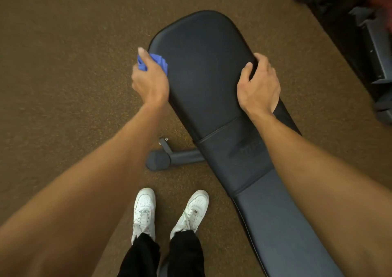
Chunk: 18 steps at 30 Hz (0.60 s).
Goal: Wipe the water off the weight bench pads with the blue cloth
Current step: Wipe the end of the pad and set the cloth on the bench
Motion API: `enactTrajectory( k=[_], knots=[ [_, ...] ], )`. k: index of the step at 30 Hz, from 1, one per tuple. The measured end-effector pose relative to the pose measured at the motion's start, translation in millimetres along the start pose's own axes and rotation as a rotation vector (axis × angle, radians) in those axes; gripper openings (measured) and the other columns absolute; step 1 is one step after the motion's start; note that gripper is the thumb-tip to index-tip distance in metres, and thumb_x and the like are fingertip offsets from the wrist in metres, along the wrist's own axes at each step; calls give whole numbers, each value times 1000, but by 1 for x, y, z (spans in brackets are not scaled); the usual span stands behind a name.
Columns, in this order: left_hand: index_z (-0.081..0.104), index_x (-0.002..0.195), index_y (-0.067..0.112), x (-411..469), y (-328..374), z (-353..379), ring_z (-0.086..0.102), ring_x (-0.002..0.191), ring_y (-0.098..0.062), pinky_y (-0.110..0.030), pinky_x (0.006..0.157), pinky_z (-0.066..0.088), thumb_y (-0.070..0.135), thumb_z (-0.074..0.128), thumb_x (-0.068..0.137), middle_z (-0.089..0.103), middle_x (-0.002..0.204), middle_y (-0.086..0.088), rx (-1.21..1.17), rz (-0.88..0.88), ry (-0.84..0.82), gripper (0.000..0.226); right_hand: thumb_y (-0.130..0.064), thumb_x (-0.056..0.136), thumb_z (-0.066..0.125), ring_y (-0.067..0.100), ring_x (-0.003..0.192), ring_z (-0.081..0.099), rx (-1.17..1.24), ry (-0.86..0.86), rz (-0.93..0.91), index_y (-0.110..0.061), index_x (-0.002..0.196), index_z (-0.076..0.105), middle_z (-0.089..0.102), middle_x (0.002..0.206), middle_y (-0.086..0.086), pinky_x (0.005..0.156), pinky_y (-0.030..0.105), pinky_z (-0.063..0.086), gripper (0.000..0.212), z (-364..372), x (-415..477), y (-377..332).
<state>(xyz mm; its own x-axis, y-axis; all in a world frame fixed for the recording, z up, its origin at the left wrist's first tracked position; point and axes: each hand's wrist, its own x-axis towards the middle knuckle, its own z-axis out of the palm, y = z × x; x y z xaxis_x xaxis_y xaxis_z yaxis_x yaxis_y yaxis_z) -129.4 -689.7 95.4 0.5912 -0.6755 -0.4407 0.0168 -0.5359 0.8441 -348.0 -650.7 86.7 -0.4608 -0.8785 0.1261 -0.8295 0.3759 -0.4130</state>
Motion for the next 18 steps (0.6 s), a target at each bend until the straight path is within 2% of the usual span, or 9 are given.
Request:
enactTrajectory(
  k=[2,4,5,7,9,11,13,15,18],
  knots=[
    [71,91,26,21,6,-1,73,96,-11,-35,98,57,62,45,108,75,94,9,66,30,-44,48,-41,107,37,18,129,59,10,11,-2,-19,149,52,65,141,1,109,37,45,50,0,1,1],
    [68,89,29,30,12,-4,72,100,-14,-39,103,55,59,45,107,72,93,10,161,148,-77,42,-41,106,37,18,130,59,18,6,-9,-19,149,52,65,142,0,109,37,44,50,1,1,1],
    [69,100,27,29,14,-4,70,103,-13,-38,104,53,57,45,108,72,99,10,215,247,-79,39,-41,106,37,18,130,59,17,5,-9,-19,149,51,64,142,0,109,36,44,50,1,1,1],
    [63,139,23,18,14,1,63,126,-14,-34,112,47,55,42,109,68,134,6,415,518,-59,49,-42,106,37,18,131,58,15,4,-4,-19,149,51,64,143,0,110,36,44,50,0,1,2],
    [44,162,20,2,7,4,39,155,-25,-43,122,36,53,34,111,45,166,-1,722,750,-22,61,-42,107,37,18,131,58,20,-9,-8,-19,150,50,64,143,1,109,37,44,51,-1,1,2],
    [34,168,17,-18,-4,4,20,164,-33,-57,128,26,51,26,114,30,175,-4,960,874,-15,65,-43,107,37,18,131,58,29,-20,-9,-20,151,50,64,143,1,109,37,44,51,-2,2,2],
    [31,169,14,-46,-18,1,16,166,-33,-64,129,19,49,23,116,26,177,-8,1068,977,-61,65,-44,107,37,18,131,58,39,-29,-7,-20,151,49,64,143,0,110,37,43,52,-2,1,4],
    [27,170,11,-75,-37,-7,10,167,-30,-65,129,13,47,22,117,21,179,-9,1128,1117,-183,64,-45,107,37,18,132,57,49,-35,-4,-21,152,49,63,144,0,110,37,42,52,-3,2,6],
    [24,171,11,-84,-53,-35,5,167,-25,-60,131,12,47,25,118,15,180,-7,1181,1331,-380,64,-46,107,38,18,135,55,69,-61,-3,-22,152,50,62,147,-1,111,36,39,51,-5,2,7]
  ],
)
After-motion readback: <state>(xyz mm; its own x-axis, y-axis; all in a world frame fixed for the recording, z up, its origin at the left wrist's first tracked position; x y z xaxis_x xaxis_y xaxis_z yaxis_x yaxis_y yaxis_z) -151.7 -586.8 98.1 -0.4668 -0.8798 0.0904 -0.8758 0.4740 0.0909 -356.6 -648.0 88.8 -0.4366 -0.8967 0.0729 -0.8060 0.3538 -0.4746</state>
